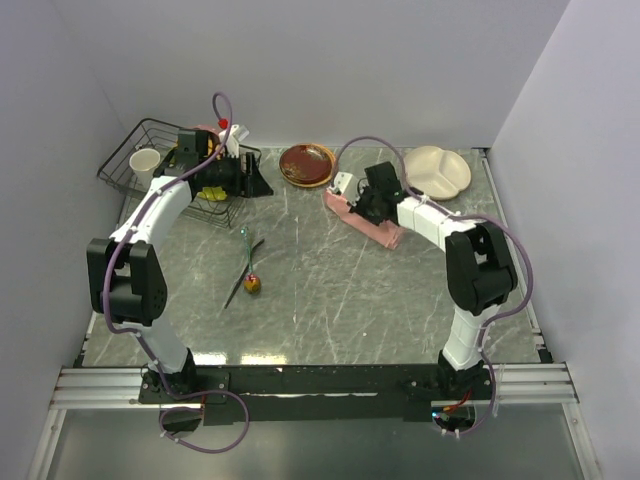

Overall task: Fold the napkin into a case and place the utensils inside
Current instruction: Turn over the smaller rectangle-folded napkin at the center of the board, then rotate the smaller rectangle-folded napkin at the center of the board.

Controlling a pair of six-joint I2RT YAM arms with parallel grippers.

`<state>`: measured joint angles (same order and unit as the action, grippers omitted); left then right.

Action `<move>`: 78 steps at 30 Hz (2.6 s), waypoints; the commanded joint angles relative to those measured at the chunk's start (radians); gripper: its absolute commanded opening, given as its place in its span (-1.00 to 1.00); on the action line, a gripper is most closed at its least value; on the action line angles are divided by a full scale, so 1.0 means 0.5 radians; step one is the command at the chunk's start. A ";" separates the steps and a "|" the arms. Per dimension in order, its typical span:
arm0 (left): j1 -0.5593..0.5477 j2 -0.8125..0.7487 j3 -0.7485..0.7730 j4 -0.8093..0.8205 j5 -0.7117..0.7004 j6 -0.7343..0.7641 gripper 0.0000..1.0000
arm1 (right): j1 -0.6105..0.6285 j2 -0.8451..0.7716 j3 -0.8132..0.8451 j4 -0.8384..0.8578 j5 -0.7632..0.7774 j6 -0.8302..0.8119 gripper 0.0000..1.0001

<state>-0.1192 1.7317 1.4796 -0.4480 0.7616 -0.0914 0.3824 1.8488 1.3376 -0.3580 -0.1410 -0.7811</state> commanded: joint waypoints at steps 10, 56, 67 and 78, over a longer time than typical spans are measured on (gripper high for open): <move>0.067 0.000 0.097 -0.024 -0.017 -0.014 0.36 | 0.309 -0.130 -0.543 1.268 0.782 -0.137 -1.00; -0.218 0.448 0.612 -0.610 -0.063 0.563 0.13 | 0.313 -0.881 -0.451 -0.280 -0.126 0.678 0.49; -0.498 0.804 0.631 -0.445 -0.011 0.259 -0.39 | -0.065 -0.329 -0.224 -0.569 -0.580 0.884 0.00; -0.529 0.945 0.434 -0.509 -0.179 0.275 -0.54 | -0.087 0.125 -0.233 -0.701 -0.693 0.991 0.00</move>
<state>-0.3855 2.1754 1.7084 -0.6987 0.7200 0.0582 0.3431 1.8523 1.2076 -0.6472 -0.4412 -0.3145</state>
